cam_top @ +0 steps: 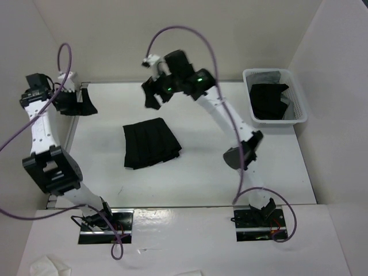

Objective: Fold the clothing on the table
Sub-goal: Fold the skirt

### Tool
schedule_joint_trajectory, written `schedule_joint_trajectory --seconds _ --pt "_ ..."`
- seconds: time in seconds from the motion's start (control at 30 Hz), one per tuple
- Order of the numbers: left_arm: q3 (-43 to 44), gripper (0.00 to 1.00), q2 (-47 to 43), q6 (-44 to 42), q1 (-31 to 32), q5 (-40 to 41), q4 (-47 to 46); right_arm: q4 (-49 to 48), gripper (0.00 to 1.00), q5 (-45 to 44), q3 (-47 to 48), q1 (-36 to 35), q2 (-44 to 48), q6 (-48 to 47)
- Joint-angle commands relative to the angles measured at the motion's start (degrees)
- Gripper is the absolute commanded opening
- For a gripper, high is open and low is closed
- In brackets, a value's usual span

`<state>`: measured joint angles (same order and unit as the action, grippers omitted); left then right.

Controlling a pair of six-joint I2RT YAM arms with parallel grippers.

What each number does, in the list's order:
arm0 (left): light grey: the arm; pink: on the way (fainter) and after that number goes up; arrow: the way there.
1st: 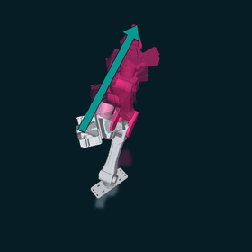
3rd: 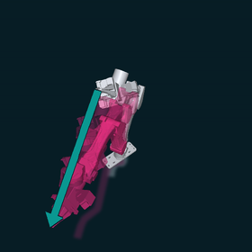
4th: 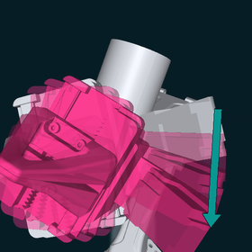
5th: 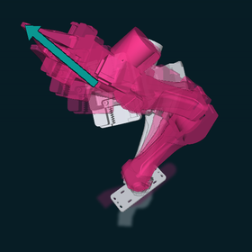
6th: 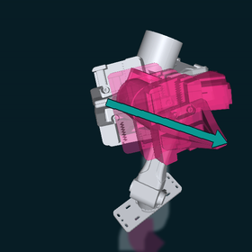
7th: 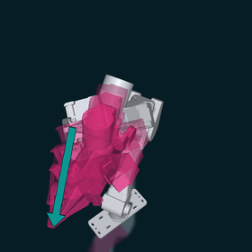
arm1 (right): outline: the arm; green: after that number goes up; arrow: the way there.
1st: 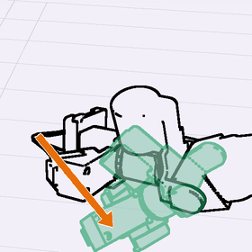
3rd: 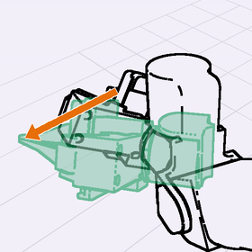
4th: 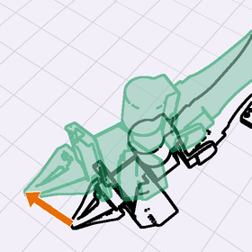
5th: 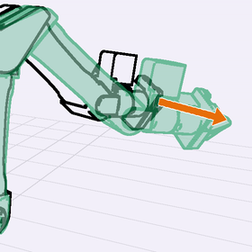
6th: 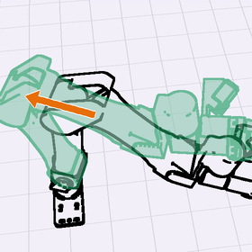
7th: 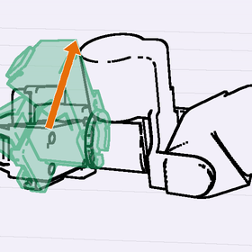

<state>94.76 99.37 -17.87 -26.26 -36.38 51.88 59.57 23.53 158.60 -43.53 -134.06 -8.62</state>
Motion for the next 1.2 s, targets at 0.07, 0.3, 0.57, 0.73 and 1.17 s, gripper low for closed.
schedule_joint_trajectory --seconds 0.07,0.3,0.57,0.73,1.17 --pt "-0.2 0.99 -14.5 3.8 0.2 10.8 3.4 -8.2 0.82 -12.0 -19.9 9.3 21.2 1.8" --pt "-11.4 0.99 -30.6 13.4 0.2 18.5 -1.9 -23.9 0.99 -40.7 -57.2 16.1 46.3 4.6" --pt "-21.0 0.99 -41.5 16.5 0.2 25.3 -7.2 -23.4 0.99 -41.1 -80.2 34.2 61.1 12.9" --pt "-24.0 0.99 -42.8 17.1 -0.3 26.0 -7.2 -25.6 0.99 -32.2 -92.0 45.0 70.3 12.1" --pt "-28.9 0.99 -48.0 15.9 -2.0 23.4 -8.4 -26.2 0.99 -24.1 -100.4 54.8 81.1 8.4"
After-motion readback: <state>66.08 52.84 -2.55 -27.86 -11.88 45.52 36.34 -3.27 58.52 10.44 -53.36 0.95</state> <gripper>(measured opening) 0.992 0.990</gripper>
